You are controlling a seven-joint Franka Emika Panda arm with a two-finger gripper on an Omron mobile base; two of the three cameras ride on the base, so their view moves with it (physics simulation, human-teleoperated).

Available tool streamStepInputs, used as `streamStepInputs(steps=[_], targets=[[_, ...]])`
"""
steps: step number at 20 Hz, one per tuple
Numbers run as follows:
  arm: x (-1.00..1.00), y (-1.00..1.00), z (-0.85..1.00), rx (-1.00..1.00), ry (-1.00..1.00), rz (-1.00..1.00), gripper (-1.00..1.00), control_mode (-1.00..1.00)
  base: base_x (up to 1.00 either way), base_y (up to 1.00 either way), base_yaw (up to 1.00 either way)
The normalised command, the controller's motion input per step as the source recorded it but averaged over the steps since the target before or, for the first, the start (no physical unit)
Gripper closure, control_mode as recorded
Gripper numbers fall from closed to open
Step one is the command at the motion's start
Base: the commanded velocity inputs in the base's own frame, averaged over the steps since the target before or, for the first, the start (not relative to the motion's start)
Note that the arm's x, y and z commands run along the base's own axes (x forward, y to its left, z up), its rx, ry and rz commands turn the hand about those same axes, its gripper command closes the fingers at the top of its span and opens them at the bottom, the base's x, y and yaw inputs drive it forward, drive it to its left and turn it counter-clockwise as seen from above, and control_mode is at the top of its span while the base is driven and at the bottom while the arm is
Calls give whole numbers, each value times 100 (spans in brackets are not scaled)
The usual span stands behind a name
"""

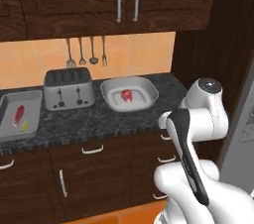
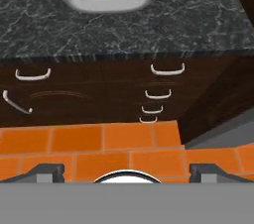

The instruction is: Place one lemon wedge and one steak in each tupperware on the nearby counter, to pack two identical lunches.

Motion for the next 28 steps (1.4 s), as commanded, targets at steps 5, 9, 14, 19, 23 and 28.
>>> streamStepInputs(steps=[5, 9, 14, 19, 23, 28], targets=[[0, 0, 0, 0, 0, 0, -100, 100, -38, -99, -7], [0, 0, 0, 0, 0, 0, -100, 100, -5, -100, -4], [0, 0, 0, 0, 0, 0, -100, 100, -10, -97, 0], [0, 0, 0, 0, 0, 0, -100, 100, -38, -67, 0], [0, 0, 0, 0, 0, 0, -100, 100, -25, -48, 0], [0, 0, 0, 0, 0, 0, -100, 100, 13, -31, 3]])
